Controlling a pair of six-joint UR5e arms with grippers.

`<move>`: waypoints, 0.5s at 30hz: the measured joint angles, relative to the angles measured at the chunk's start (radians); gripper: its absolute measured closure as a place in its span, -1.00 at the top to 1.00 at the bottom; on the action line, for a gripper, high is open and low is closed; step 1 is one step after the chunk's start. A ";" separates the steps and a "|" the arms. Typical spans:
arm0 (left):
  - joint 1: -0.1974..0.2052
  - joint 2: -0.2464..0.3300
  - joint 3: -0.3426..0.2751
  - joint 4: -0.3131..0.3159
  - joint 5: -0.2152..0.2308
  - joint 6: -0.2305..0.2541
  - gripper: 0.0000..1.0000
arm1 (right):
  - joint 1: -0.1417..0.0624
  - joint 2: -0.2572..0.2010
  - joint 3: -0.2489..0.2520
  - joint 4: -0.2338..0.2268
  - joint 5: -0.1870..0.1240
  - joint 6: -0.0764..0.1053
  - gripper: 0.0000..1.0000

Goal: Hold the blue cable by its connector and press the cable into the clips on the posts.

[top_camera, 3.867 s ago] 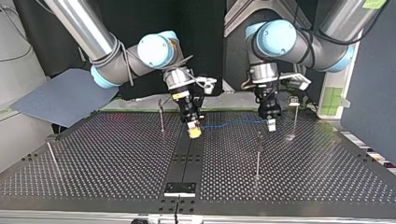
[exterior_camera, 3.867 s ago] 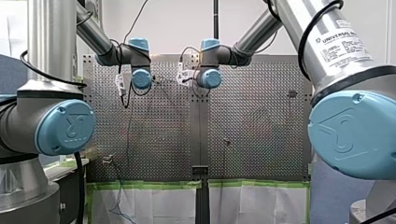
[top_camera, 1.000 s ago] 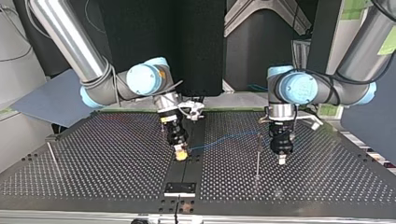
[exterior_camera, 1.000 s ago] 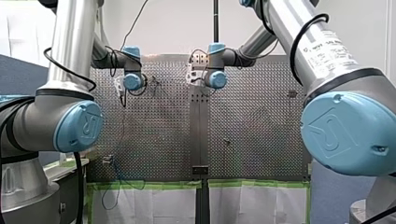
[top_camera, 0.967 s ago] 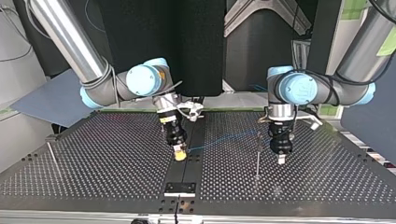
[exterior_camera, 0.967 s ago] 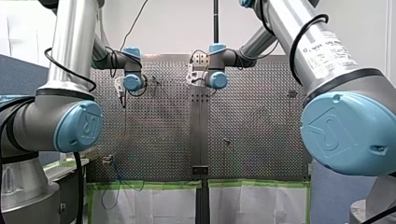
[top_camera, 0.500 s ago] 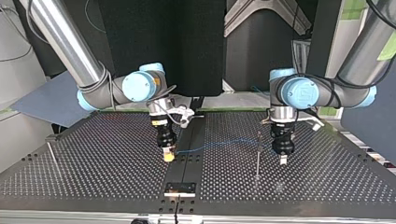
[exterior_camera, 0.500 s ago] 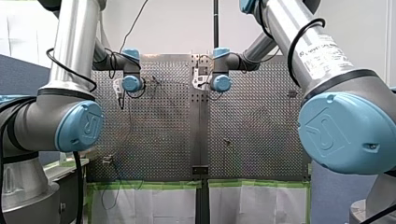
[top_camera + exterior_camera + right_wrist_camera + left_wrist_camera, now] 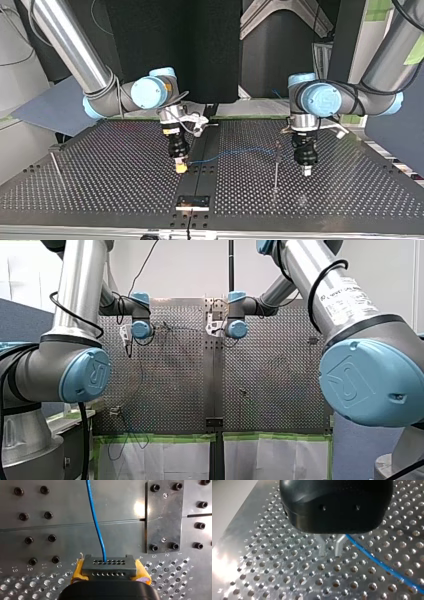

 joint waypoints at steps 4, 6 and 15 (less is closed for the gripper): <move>-0.007 0.000 0.000 0.002 -0.034 0.004 -0.18 | -0.001 0.000 0.000 0.000 -0.001 0.000 -1.00; -0.011 0.000 0.000 0.000 -0.047 0.004 -0.18 | 0.000 0.000 0.000 0.000 -0.003 0.000 -1.00; -0.037 0.001 0.000 -0.069 -0.052 0.010 0.56 | -0.001 0.000 0.000 0.007 -0.010 0.004 -1.00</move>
